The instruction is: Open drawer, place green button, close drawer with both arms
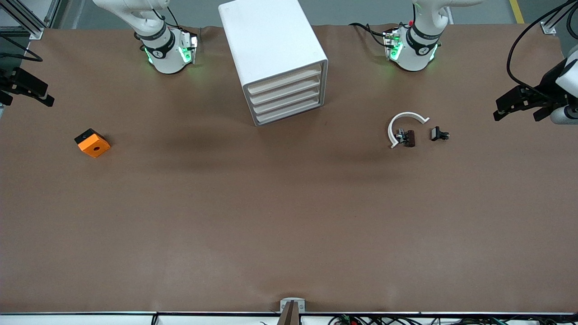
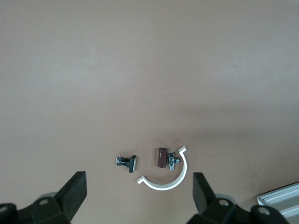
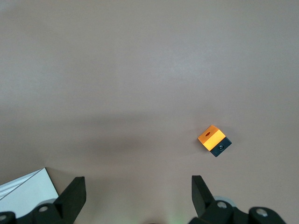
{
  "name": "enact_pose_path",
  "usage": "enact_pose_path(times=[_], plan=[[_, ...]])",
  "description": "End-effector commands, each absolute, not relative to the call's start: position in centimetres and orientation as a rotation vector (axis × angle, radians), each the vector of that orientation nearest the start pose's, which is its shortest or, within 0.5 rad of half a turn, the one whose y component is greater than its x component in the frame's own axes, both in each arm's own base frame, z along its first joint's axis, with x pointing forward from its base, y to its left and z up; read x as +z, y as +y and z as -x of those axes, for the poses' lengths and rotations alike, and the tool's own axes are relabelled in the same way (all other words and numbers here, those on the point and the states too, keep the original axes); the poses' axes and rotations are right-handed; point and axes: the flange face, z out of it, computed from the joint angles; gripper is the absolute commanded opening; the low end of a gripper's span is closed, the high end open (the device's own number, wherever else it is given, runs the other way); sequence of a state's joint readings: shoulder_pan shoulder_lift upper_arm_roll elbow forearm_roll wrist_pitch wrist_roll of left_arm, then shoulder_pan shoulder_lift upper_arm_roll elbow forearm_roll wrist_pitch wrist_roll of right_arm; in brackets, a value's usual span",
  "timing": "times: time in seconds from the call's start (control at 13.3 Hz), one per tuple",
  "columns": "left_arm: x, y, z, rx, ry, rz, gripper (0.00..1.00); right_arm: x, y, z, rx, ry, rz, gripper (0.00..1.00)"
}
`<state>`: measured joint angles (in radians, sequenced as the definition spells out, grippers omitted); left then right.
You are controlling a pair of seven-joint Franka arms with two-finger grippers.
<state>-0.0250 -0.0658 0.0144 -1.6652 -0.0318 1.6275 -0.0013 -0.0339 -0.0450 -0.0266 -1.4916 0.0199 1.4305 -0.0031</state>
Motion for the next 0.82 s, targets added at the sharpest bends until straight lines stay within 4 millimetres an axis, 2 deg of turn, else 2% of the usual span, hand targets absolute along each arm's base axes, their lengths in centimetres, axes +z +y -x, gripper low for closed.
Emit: enact_pose_path(times=[0.0,0.75], plan=[[62.76,-1.26,-54.38,-0.038,0.024,3.158,1.00,67.60,-2.92,-51.58,0.021,0.152,3.104,1.00],[63.00,-1.24,-54.33,-0.038,0.021,3.165,1.00,67.76,-2.95,-51.29,0.021,0.164,3.100,1.00]])
